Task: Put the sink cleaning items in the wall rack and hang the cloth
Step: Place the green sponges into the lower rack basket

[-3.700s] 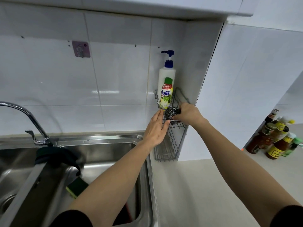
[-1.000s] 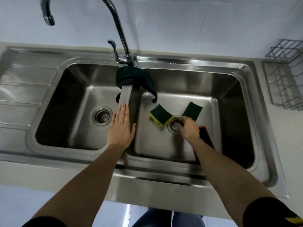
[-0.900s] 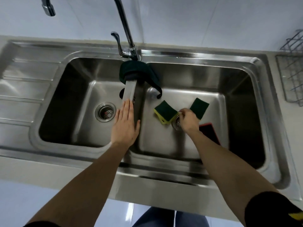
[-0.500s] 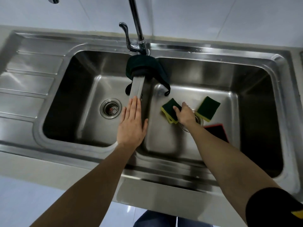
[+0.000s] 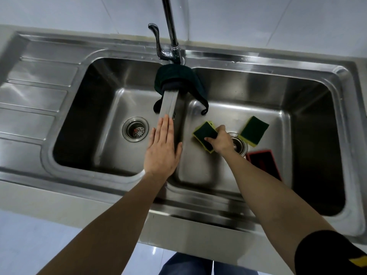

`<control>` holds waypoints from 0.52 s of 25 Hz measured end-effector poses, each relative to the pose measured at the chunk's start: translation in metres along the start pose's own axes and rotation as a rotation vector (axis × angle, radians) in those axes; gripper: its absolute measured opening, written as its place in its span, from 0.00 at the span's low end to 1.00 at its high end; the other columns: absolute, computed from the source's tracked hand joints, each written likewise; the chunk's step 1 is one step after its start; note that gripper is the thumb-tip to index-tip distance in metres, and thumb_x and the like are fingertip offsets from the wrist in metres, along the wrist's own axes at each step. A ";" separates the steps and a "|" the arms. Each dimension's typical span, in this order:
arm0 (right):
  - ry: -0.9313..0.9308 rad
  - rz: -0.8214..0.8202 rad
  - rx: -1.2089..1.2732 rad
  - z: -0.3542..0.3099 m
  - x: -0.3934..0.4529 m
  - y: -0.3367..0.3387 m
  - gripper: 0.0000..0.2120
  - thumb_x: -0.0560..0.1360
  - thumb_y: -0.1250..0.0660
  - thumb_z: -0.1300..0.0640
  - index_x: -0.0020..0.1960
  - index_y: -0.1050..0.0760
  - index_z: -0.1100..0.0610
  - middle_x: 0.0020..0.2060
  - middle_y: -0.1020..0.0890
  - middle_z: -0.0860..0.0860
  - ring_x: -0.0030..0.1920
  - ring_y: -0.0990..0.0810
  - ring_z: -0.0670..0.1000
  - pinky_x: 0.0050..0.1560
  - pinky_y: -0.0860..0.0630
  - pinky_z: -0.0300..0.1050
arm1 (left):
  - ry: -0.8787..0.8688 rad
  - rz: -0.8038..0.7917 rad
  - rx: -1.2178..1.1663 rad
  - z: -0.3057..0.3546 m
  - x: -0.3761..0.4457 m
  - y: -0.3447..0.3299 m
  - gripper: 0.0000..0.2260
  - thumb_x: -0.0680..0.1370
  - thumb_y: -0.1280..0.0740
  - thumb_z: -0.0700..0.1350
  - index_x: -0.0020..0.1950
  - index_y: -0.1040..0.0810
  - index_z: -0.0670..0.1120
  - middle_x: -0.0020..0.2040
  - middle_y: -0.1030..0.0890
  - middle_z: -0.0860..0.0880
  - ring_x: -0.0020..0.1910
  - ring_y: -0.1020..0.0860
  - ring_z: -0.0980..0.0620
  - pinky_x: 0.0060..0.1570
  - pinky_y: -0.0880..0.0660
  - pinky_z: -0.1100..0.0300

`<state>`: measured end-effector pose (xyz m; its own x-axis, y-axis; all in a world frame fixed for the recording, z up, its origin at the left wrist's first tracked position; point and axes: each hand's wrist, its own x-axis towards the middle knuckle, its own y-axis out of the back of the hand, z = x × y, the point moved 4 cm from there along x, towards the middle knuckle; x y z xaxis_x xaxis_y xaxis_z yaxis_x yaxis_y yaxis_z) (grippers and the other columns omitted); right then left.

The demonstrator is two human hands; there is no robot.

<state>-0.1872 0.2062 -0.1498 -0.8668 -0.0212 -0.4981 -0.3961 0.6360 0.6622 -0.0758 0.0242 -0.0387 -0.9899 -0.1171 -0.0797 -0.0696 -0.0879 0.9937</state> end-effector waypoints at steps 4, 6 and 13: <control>0.026 -0.005 0.054 -0.002 -0.005 0.000 0.23 0.70 0.26 0.52 0.55 0.38 0.56 0.53 0.21 0.57 0.54 0.22 0.60 0.48 0.26 0.50 | 0.004 0.014 -0.008 0.001 0.000 0.000 0.31 0.81 0.55 0.57 0.78 0.57 0.42 0.80 0.56 0.45 0.78 0.57 0.50 0.77 0.51 0.50; 0.025 -0.003 0.124 0.000 -0.009 0.001 0.23 0.70 0.25 0.51 0.53 0.39 0.54 0.52 0.22 0.56 0.53 0.21 0.59 0.48 0.24 0.50 | 0.002 0.017 -0.015 0.000 0.000 0.000 0.31 0.81 0.55 0.57 0.78 0.57 0.42 0.80 0.55 0.45 0.78 0.56 0.50 0.77 0.51 0.50; -0.032 0.047 0.362 0.012 -0.038 0.044 0.24 0.71 0.26 0.51 0.59 0.34 0.57 0.50 0.25 0.52 0.53 0.23 0.55 0.52 0.26 0.48 | -0.019 0.005 -0.016 -0.007 0.000 -0.003 0.31 0.81 0.55 0.58 0.78 0.56 0.41 0.79 0.55 0.44 0.78 0.56 0.49 0.77 0.53 0.49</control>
<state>-0.1682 0.2445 -0.1090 -0.8694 0.0354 -0.4928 -0.2177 0.8679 0.4465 -0.0746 0.0178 -0.0422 -0.9924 -0.0988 -0.0731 -0.0629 -0.1030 0.9927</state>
